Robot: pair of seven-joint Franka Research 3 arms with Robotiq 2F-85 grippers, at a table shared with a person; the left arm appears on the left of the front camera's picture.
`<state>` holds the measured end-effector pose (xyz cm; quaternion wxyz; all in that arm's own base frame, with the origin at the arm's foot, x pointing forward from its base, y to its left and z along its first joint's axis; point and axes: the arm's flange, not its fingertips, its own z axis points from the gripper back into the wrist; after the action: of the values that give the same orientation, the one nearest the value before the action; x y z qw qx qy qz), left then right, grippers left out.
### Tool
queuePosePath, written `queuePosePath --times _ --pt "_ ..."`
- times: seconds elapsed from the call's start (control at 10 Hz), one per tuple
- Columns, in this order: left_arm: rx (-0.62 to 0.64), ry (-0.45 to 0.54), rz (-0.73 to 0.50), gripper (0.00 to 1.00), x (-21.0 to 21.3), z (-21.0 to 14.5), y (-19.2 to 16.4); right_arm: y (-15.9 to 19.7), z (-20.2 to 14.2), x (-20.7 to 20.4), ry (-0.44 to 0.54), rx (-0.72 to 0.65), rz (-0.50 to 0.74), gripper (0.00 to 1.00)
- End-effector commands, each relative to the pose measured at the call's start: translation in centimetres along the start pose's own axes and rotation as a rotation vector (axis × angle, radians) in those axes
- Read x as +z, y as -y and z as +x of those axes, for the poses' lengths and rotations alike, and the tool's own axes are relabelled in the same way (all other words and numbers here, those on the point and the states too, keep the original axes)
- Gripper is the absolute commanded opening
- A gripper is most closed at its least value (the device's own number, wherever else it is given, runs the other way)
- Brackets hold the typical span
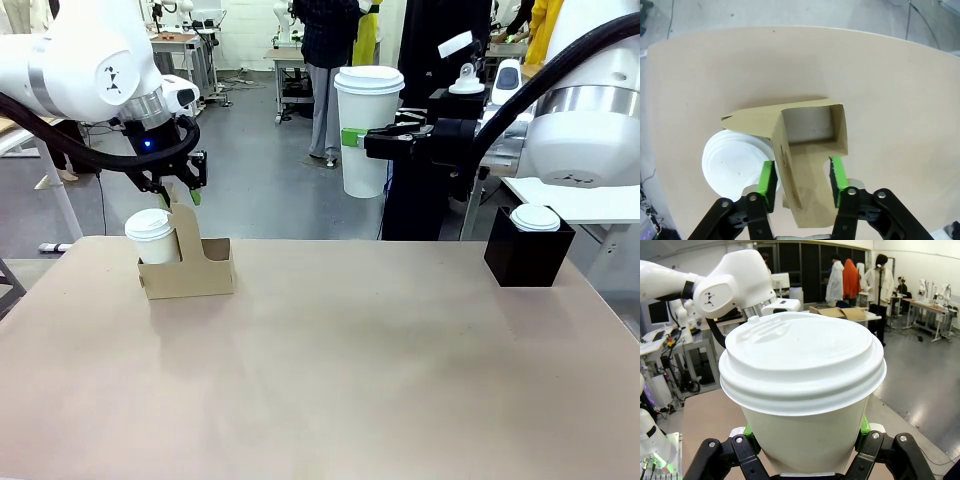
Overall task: Pour a drink into a cup and package it in a carrier.
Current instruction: Position the Cup Carrier in the center of the table.
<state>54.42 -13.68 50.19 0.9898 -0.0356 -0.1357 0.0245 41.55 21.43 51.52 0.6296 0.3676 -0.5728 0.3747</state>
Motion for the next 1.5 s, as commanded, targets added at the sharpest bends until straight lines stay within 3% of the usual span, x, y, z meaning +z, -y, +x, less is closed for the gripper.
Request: queuePosePath --times 0.0,0.2,0.7,0.8,0.9,1.4 --pt "0.027 0.021 0.03 0.14 -0.4 0.1 0.3 -0.1 0.3 -0.2 0.011 -0.002 0.003 0.81" --pt "0.03 0.016 0.054 0.0 -0.3 -0.2 0.7 -0.1 0.3 -0.2 0.011 -0.002 0.003 0.81" --pt "0.019 -0.014 0.099 0.0 -0.3 -0.3 0.6 -0.1 0.3 -0.2 0.011 -0.002 0.003 0.81" --pt "0.053 -0.086 0.082 0.0 -0.8 0.0 0.1 -0.1 0.3 -0.2 0.011 -0.002 0.003 0.81" --pt "0.009 -0.004 0.062 0.0 -0.2 -0.2 0.1 -0.1 0.3 -0.2 0.011 -0.002 0.003 0.81" --pt "0.05 -0.034 0.045 0.02 0.8 -0.3 -0.3 -0.1 0.3 -0.2 0.011 -0.002 0.003 0.81"
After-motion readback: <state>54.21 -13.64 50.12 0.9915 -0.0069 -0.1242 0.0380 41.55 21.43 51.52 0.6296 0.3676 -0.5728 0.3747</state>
